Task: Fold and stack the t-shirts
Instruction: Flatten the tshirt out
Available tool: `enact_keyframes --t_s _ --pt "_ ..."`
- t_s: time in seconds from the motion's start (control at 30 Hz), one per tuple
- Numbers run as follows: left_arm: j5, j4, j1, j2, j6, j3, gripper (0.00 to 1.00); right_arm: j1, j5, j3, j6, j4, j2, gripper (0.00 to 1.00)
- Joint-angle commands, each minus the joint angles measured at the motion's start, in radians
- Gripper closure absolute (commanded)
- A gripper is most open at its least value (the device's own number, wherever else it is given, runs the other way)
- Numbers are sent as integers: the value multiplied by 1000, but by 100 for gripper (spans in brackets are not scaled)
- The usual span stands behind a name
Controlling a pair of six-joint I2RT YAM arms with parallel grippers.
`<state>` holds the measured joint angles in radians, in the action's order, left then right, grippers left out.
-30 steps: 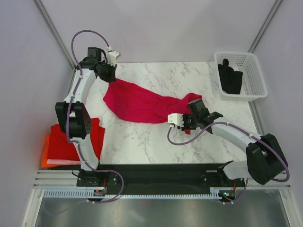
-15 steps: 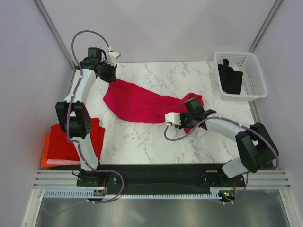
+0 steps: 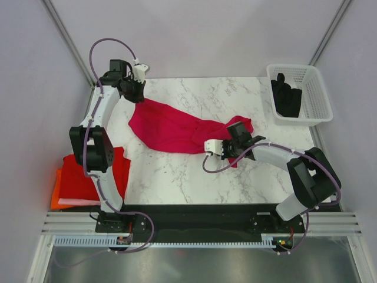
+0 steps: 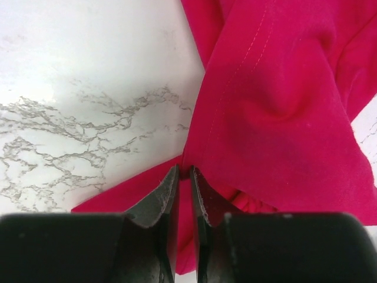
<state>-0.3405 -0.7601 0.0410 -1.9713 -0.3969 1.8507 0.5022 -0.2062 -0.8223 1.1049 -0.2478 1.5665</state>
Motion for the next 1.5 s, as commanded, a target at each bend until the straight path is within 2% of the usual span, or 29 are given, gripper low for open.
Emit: enact_keyframes --t_s 0.0,0.03,0.07,0.1,0.3,0.53,0.7,1.07,1.3,1.47 --pt "8 28 0 -1 20 28 98 6 2 -38 3 7 -2 87" --pt "8 28 -1 -3 20 31 98 7 8 -38 0 7 -3 89" --pt "8 28 0 -1 20 33 98 6 19 -43 -4 7 -8 99" --pt "9 30 -1 -1 18 36 98 6 28 -47 -8 10 -22 100" --pt "0 16 -3 38 17 84 98 1 132 -202 -91 25 -97 100" --pt "-2 -1 -16 144 7 183 98 -103 286 -605 -230 15 -71 100" --pt "-25 -2 -16 229 24 231 98 -186 395 -815 -258 -31 -40 100" --pt "-40 1 -15 433 40 309 98 -208 467 -968 -177 -57 -190 100" --pt "-11 5 -16 613 23 295 98 -208 476 -1031 -149 -85 -358 100" --pt "-2 7 -16 722 -8 283 98 -208 465 -1164 -105 -108 -422 100"
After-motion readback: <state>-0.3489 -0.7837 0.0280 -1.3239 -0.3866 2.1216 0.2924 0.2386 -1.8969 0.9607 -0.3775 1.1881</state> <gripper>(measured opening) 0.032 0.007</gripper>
